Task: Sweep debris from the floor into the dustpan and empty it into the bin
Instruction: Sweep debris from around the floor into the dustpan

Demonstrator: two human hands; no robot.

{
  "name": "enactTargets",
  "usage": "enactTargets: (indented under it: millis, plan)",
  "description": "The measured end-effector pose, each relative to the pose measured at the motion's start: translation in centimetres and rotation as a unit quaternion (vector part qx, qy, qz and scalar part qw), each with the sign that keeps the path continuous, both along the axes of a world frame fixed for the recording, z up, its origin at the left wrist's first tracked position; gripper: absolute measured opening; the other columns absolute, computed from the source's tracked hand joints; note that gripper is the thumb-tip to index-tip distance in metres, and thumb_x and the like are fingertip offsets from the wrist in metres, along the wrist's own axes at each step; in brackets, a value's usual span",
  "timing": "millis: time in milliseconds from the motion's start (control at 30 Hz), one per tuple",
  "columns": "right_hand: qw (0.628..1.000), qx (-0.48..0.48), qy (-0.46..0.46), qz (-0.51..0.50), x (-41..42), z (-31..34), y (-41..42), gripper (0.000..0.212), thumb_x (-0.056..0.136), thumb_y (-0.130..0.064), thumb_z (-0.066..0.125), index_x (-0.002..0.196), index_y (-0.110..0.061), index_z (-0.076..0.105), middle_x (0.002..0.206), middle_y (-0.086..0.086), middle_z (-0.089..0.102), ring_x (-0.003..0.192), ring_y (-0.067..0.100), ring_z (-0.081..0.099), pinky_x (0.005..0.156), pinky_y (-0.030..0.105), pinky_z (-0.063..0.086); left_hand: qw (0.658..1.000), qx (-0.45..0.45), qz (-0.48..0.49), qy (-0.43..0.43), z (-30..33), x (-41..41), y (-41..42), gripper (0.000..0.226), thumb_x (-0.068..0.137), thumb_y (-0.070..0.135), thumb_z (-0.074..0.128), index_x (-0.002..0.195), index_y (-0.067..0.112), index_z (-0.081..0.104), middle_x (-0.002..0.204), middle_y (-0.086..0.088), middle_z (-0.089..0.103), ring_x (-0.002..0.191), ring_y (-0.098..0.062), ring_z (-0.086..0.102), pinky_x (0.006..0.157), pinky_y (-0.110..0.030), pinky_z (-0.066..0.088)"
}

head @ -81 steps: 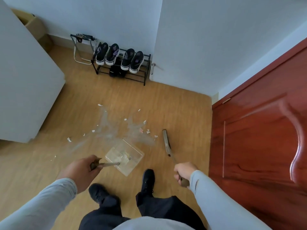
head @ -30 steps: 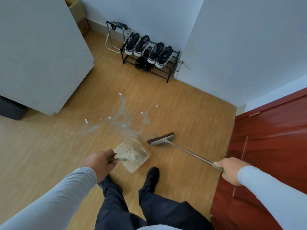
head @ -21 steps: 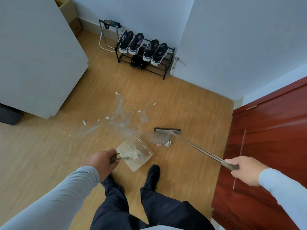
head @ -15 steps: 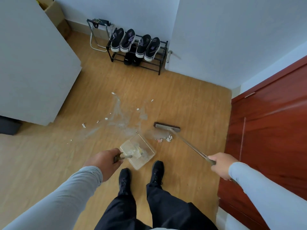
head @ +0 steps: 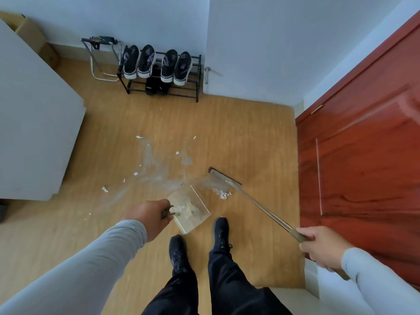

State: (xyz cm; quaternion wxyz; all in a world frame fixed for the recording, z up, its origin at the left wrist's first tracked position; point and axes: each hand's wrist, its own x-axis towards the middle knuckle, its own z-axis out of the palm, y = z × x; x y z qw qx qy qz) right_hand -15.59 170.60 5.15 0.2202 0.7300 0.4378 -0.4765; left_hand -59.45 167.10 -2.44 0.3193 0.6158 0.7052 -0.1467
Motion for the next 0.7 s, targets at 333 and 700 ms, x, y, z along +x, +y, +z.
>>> enactTargets:
  millis: [333,700]
  plan:
    - [0.996,-0.026,-0.006,-0.081,-9.2,-4.1,-1.8,0.063,0.089,-0.012,0.046,0.152,-0.014,0.039,0.055,0.012,0.06,0.041,0.02,0.052,0.045,0.028,0.045,0.991,0.006,-0.133,0.003,-2.9,0.4,5.7,0.019,0.098,0.05,0.045,0.098,0.032,0.052,0.079,0.015,0.057,0.073,-0.015,0.061,0.063,-0.029,0.05]
    - [0.984,-0.142,0.073,-0.081,-19.1,-6.5,-5.8,0.036,0.095,-0.009,0.044,0.125,-0.028,0.05,0.076,0.0,0.046,0.059,0.019,0.05,0.058,0.031,0.05,0.986,0.051,-0.159,0.021,-4.4,1.0,7.6,0.017,0.097,0.05,0.043,0.088,0.036,0.039,0.072,0.012,0.057,0.058,-0.01,0.051,0.045,-0.027,0.033]
